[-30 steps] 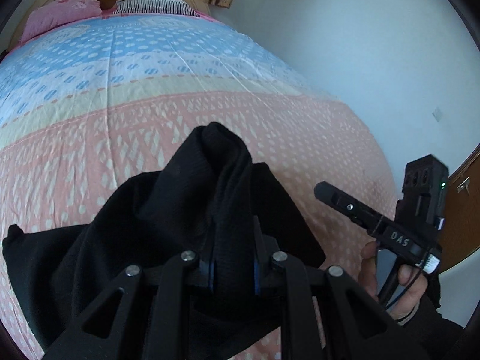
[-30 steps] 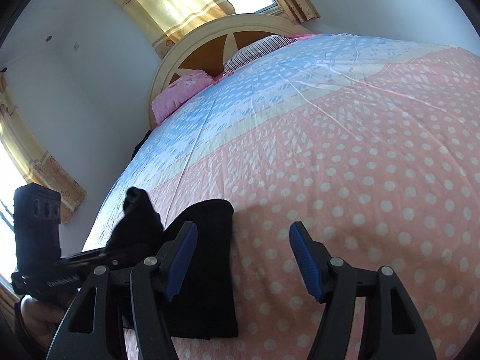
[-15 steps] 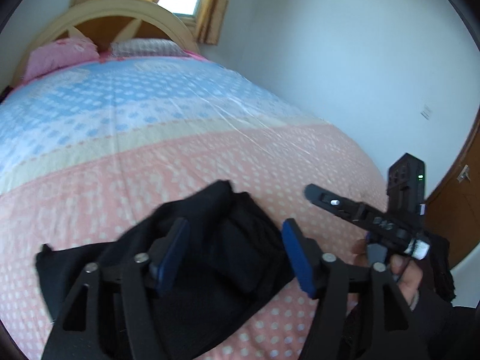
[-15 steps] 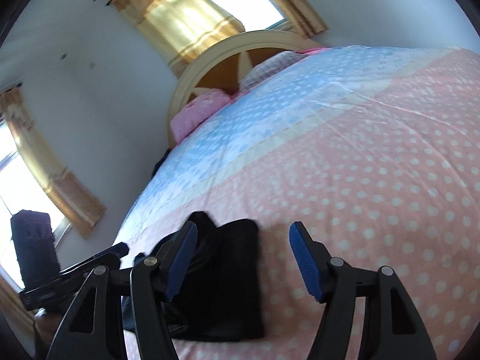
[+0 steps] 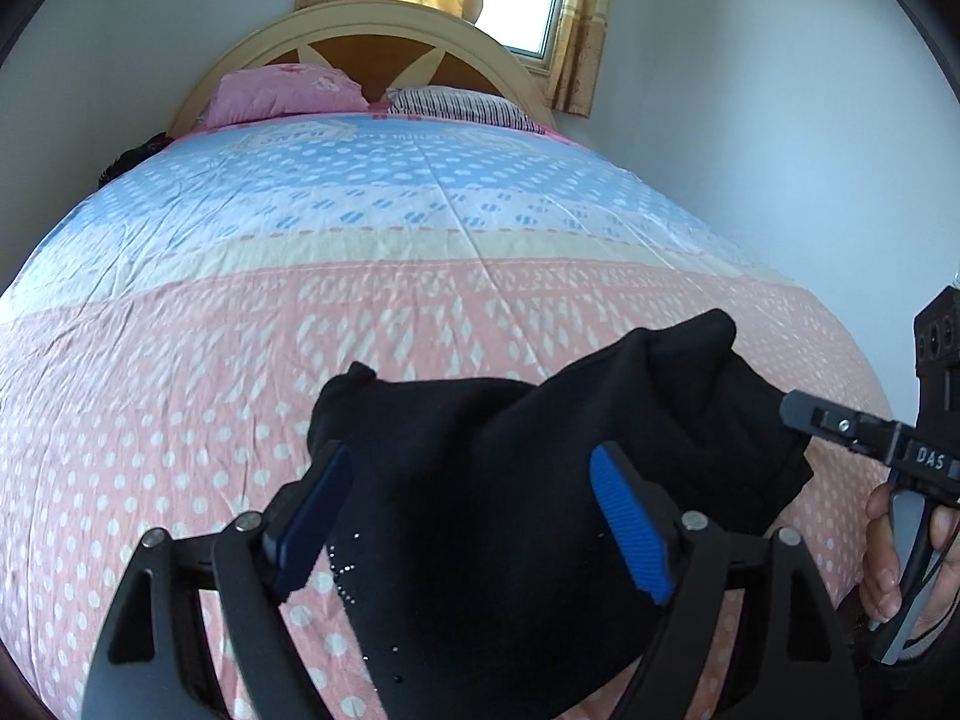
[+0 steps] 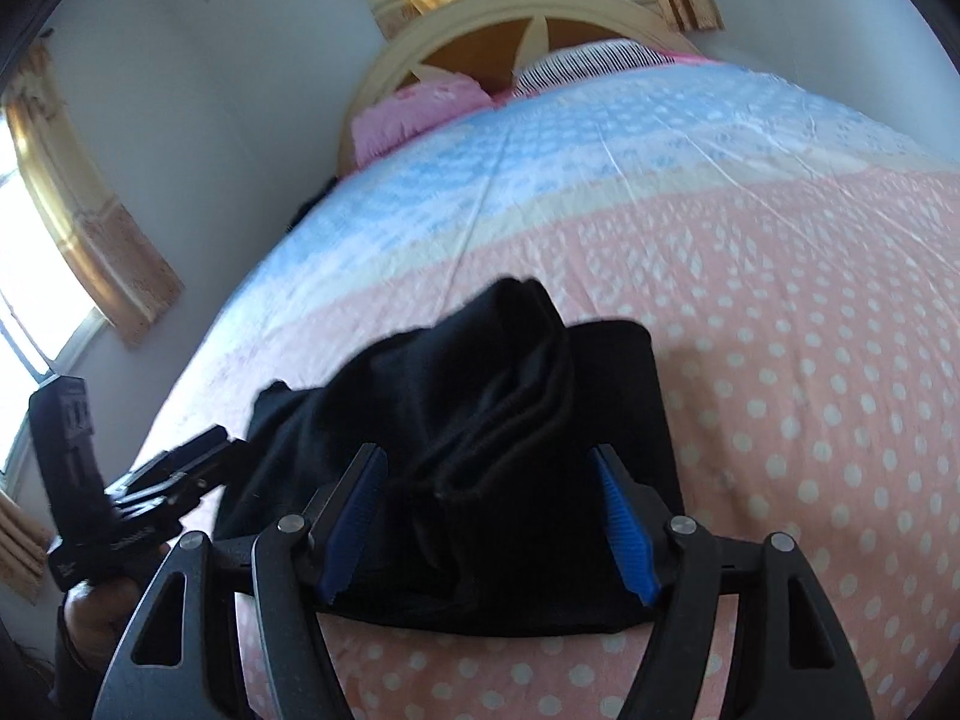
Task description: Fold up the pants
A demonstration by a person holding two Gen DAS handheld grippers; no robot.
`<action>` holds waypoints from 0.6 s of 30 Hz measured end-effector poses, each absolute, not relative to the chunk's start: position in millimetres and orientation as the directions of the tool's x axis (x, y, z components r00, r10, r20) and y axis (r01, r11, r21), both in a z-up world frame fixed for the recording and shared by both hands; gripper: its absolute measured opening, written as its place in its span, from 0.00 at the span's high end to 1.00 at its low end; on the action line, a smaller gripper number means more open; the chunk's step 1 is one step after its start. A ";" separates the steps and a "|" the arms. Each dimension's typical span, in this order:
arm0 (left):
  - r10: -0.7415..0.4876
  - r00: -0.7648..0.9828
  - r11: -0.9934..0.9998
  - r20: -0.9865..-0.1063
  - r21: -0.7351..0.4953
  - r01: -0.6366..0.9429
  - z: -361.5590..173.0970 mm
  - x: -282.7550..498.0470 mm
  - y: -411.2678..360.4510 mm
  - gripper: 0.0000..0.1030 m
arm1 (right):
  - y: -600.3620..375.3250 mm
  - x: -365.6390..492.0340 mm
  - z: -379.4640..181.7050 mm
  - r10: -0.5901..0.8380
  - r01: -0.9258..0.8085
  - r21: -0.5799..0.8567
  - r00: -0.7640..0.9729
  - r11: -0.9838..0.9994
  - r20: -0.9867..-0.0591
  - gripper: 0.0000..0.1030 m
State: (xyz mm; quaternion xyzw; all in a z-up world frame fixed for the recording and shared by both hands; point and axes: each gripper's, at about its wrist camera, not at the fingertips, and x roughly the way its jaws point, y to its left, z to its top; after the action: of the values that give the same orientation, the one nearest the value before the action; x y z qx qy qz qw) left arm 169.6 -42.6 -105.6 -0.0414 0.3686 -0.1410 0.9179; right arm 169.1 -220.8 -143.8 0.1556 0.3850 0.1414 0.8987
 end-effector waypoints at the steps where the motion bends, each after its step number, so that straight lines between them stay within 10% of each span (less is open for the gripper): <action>1: -0.292 0.687 0.956 -0.665 -0.184 0.229 -106.7 170.0 -42.4 0.18 | -222.1 166.0 -142.8 0.381 -0.145 0.391 0.669 0.909 -0.638 0.76; 11: -0.314 0.663 0.950 -0.679 -0.221 0.223 -129.6 174.7 -35.9 0.18 | -280.3 143.9 -170.4 0.421 -0.052 0.536 0.684 0.842 -0.595 0.82; 15: -0.321 0.659 0.947 -0.680 -0.230 0.224 -134.1 174.6 -35.3 0.18 | -285.0 141.0 -152.7 0.295 0.008 0.448 0.741 0.894 -0.603 0.38; 18: -0.322 0.659 0.947 -0.680 -0.233 0.222 -134.7 174.5 -33.9 0.18 | -283.0 141.6 -127.2 0.225 0.001 0.375 0.799 0.927 -0.557 0.38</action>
State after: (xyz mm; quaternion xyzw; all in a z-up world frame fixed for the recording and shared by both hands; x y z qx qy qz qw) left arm 174.5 -33.9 -134.7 -0.0649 0.3847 -0.1497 0.9085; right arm 141.6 -283.0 -127.2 0.1815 0.3110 0.0602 0.9310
